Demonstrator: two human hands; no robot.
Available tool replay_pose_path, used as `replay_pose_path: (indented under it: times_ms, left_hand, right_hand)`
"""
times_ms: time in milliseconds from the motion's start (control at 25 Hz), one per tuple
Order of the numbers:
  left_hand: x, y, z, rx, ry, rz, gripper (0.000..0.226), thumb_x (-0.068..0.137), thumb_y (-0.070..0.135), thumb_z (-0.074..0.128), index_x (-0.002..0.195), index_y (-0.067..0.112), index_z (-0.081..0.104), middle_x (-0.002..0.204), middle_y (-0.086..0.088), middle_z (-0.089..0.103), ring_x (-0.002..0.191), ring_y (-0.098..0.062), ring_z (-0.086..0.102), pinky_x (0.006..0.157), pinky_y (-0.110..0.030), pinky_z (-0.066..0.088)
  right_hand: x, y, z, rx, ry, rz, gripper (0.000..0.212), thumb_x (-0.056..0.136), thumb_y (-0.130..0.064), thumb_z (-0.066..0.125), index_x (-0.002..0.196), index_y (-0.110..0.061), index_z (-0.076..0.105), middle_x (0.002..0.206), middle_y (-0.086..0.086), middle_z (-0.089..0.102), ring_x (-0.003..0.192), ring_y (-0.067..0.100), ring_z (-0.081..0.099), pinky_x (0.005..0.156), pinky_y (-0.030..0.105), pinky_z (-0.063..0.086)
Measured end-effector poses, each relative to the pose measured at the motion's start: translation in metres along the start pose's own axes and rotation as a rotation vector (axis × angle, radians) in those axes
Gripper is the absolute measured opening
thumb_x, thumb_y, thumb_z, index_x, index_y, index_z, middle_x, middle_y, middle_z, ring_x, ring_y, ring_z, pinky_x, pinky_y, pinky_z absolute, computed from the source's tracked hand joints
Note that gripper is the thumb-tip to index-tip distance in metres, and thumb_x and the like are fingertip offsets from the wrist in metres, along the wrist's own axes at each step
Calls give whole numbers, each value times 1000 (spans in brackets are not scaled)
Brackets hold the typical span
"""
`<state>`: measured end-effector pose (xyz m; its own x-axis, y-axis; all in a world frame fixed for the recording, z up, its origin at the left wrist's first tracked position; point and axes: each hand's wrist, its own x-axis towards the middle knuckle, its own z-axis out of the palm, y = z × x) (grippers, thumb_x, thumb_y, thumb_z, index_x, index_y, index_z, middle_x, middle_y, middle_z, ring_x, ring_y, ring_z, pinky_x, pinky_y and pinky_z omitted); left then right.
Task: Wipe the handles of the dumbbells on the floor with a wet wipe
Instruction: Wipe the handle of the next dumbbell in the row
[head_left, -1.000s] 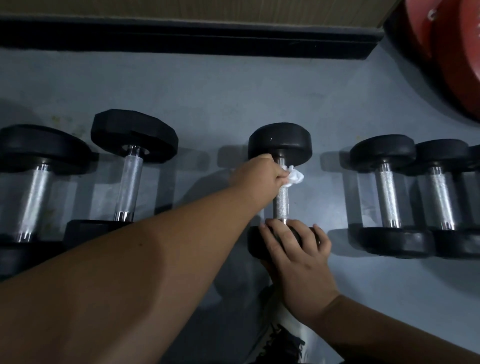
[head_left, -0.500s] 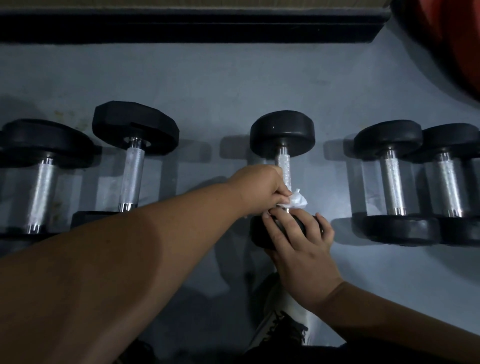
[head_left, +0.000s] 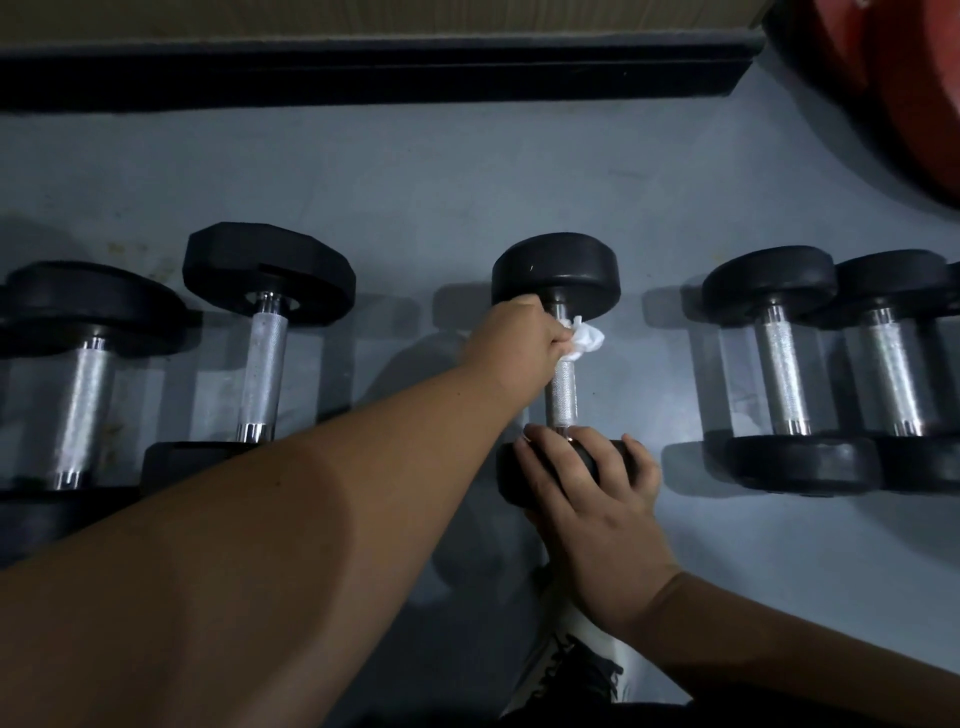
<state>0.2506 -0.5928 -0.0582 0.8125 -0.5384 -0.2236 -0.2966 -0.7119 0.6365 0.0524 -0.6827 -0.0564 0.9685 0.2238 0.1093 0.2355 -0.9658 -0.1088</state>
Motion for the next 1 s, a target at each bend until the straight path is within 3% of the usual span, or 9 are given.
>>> replay_pose_path:
  times_ms: [80,280,480,600,720,880,1000]
  left_hand:
    - [-6,-6,-1,-46,22,17,22,90,31,68,109,23,76,94,3,49,93,-21,59,81,-27,44]
    - [-31,-8,3,-121,-122,122,18,84,23,75,102,19,78,89,10,50,90,-14,59,82,-26,45]
    - [-42,-16,7,-191,-143,122,21,84,21,76,103,13,77,79,17,43,82,-6,51,68,-4,30]
    - [-49,-9,8,-118,-100,89,23,84,28,75,106,20,76,80,15,43,86,-13,56,74,-15,39]
    - [-51,-5,10,-101,-106,43,25,85,32,73,108,24,76,87,10,47,94,-18,59,85,-30,47]
    - [-52,-4,11,-98,-115,28,24,84,32,74,107,24,76,96,2,58,95,-21,60,88,-35,48]
    - [-55,-5,7,-106,-144,10,26,85,33,73,109,24,75,94,3,55,96,-21,59,87,-33,47]
  right_hand:
    - [2,-2,0,-2,-4,-18,64,85,-20,68,146,-15,52,150,5,50,129,38,52,102,65,35]
    - [0,5,-2,93,2,-85,58,85,-12,55,142,-13,57,153,5,47,135,37,49,104,61,36]
    - [3,24,-10,405,4,-58,63,82,-5,79,140,-7,54,154,13,41,142,25,41,108,50,40]
    - [-2,33,-18,530,43,82,68,83,-24,80,141,-3,53,150,8,46,139,21,44,114,37,39]
    - [-9,42,-20,571,-39,168,71,84,-36,73,146,-10,50,149,-3,49,140,13,45,116,28,37]
    - [-7,58,-27,505,-115,67,69,84,-30,74,147,-13,49,151,-4,48,141,1,40,116,15,30]
    - [-1,72,-34,382,-149,-104,66,84,-23,77,143,-5,54,149,4,52,139,10,47,117,19,31]
